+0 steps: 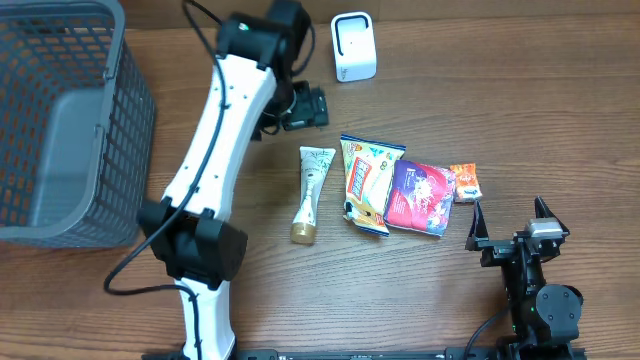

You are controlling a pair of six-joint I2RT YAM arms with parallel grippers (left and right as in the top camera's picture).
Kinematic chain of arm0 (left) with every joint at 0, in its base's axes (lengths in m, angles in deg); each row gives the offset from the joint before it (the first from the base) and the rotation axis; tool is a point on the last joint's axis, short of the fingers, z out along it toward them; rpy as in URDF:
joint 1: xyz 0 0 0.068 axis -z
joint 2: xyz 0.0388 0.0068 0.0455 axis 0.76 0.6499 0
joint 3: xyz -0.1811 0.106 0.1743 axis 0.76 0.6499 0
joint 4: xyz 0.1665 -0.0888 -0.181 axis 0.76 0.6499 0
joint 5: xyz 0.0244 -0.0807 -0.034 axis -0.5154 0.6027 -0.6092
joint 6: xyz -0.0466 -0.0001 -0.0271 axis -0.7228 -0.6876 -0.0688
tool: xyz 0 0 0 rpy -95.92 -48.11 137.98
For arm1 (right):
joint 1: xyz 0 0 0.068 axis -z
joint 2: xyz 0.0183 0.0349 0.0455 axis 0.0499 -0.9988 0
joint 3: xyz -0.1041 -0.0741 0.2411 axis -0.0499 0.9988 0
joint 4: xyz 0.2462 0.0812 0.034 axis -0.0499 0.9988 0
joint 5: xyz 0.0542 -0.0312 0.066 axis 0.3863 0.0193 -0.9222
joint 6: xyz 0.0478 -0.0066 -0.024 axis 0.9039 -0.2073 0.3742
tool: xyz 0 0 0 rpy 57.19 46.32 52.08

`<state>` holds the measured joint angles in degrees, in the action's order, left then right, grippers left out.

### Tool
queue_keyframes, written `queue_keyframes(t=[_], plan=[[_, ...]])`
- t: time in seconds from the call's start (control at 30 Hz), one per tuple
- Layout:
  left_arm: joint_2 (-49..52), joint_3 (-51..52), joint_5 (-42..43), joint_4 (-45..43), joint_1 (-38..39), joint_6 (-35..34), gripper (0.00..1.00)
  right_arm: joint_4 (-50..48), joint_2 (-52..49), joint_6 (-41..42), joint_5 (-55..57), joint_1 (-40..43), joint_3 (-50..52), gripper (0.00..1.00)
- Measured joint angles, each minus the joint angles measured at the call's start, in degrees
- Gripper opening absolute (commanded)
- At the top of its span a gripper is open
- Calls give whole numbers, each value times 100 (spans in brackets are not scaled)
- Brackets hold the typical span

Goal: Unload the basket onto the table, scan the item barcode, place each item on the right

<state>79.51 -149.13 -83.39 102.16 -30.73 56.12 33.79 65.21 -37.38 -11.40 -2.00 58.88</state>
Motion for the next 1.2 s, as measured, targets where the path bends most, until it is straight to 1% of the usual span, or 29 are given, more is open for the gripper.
queue_keyframes(t=[0.1, 0.27, 0.4, 0.5, 0.6, 0.77, 0.9, 1.0, 1.1, 1.2], plan=[[-229, -382, -44, 133, -57, 46, 100, 4, 0, -2, 0, 0, 0, 100], [-938, -439, -229, 149, -229, 149, 100, 4, 0, -2, 0, 0, 0, 100], [-1539, -461, -326, 160, -520, 173, 100, 4, 0, 0, 2, 0, 0, 100], [-1930, -474, -374, 164, -1014, 175, 100, 2, 0, -2, 2, 0, 0, 100], [-2197, -507, -411, 164, -1816, 186, 100, 2, 0, -2, 0, 0, 0, 100], [-2269, -527, -310, 166, -3075, 190, 100, 4, 0, -2, 0, 0, 0, 100], [-2269, -525, -83, 166, -3589, 190, 100, 2, 0, 0, 0, 0, 0, 100], [-2269, -522, -13, 166, -3650, 190, 100, -17, 0, -2, -2, 0, 0, 100], [-2269, -522, 11, 168, -3648, 190, 100, -195, 0, 4, -398, 0, 0, 100], [-2269, -522, 28, 166, -3648, 190, 100, -317, 0, 20, -1567, 0, 0, 100]])
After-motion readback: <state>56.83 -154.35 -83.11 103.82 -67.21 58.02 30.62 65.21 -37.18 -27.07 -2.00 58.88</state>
